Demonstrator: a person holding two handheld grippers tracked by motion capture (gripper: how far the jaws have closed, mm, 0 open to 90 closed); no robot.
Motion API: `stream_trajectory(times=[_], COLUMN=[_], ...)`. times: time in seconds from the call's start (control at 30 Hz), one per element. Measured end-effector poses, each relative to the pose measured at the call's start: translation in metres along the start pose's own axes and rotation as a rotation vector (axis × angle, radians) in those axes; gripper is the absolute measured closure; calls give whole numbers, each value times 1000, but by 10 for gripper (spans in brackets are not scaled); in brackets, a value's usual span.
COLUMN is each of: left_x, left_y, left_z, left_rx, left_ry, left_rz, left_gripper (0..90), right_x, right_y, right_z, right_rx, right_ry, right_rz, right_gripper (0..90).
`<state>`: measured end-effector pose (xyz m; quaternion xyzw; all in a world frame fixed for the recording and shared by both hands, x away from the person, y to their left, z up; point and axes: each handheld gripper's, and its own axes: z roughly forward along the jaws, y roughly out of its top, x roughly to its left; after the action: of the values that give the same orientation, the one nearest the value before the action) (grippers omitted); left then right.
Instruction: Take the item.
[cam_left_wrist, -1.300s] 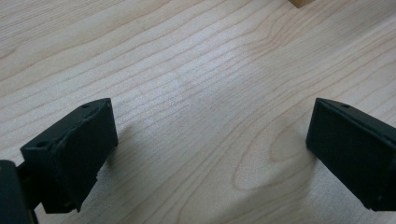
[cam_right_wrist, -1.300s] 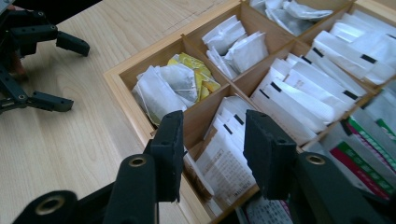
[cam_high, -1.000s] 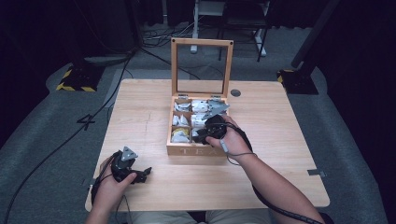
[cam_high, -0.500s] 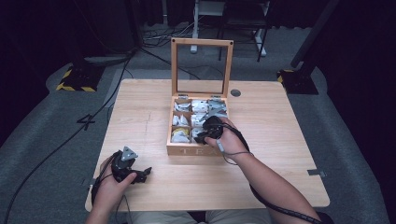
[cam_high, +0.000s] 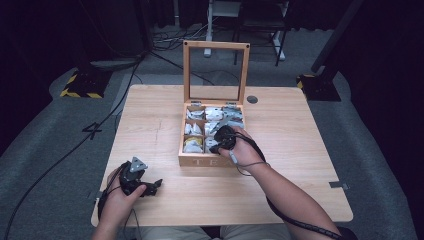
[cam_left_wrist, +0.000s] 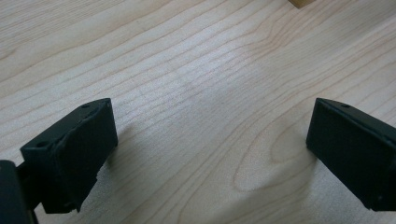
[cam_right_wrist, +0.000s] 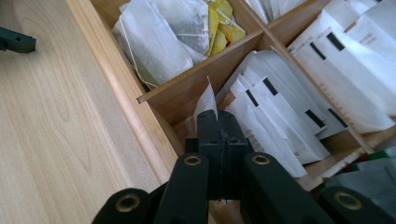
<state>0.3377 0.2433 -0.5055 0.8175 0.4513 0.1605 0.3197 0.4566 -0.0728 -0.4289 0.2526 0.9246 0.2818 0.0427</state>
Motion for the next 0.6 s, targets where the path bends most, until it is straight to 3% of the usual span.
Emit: stream_trajectory(times=[0.13, 0.2, 0.6], left_x=[0, 0, 0], left_y=[0, 0, 0], left_z=[0, 0, 0], left_rx=[0, 0, -1], left_ry=[0, 0, 1], left_rz=[0, 0, 1], left_gripper=[25, 25, 24], right_x=[1, 0, -6], right_y=[2, 3, 3], right_z=[-7, -15, -43], right_rx=[-17, -55, -173], right_ry=[-25, -43, -52], right_rz=[-11, -11, 35], right_gripper=[900, 900, 900])
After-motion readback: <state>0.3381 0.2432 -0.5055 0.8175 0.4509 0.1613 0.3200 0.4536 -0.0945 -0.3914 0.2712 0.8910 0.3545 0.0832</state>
